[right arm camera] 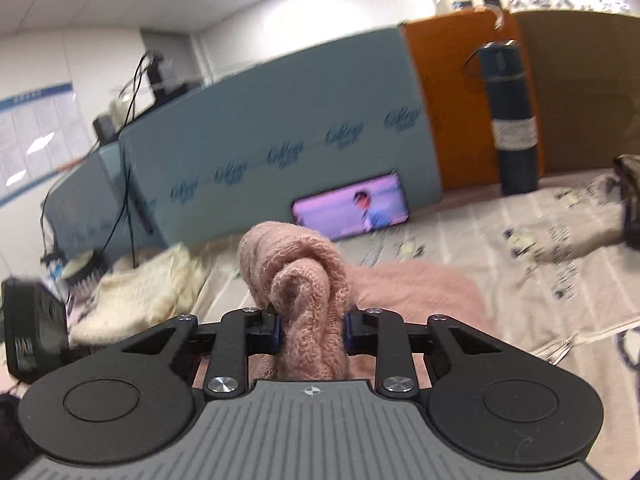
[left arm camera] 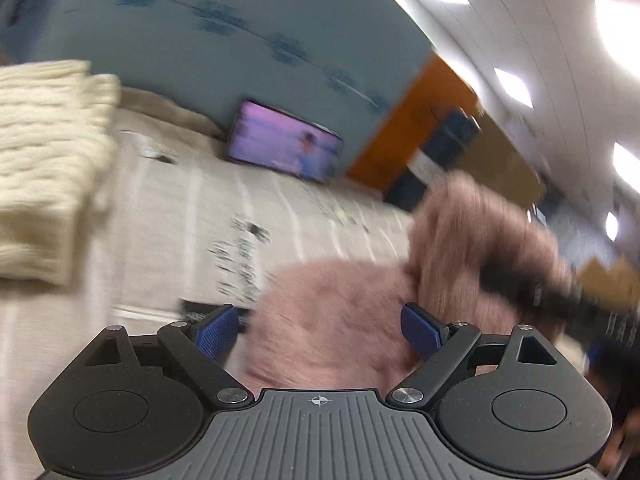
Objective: Fold clothes
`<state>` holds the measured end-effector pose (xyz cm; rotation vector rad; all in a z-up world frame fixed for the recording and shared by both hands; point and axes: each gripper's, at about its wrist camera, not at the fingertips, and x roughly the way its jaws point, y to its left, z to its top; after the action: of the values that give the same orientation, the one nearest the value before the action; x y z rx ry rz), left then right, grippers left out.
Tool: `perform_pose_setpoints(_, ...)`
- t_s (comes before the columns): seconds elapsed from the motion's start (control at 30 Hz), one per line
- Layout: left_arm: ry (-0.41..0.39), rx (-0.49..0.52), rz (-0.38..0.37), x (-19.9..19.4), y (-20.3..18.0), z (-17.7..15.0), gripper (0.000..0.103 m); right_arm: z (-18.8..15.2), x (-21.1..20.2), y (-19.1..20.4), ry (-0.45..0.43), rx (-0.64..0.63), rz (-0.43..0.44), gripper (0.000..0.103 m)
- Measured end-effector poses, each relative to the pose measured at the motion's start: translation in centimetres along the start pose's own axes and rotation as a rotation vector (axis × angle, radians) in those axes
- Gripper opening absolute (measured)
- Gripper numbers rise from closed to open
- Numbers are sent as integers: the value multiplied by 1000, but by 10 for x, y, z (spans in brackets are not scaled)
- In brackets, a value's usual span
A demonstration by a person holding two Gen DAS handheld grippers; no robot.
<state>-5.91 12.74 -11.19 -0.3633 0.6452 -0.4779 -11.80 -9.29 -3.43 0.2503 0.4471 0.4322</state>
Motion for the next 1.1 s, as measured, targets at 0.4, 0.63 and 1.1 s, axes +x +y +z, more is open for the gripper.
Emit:
perform_pose_setpoints(0.4,-223,141,176,-40,-8,6,20,49,-27,-23,-227,-26,-88,23)
perform_pose_setpoints(0.63,-346,-37,257,-77,31,17,20,64,-32,-58,-267,76,-90,23)
perform_pose_setpoints(1.1,-202,-55,345,-53,38,14,29,13,11,-92,5,-55,-472,58)
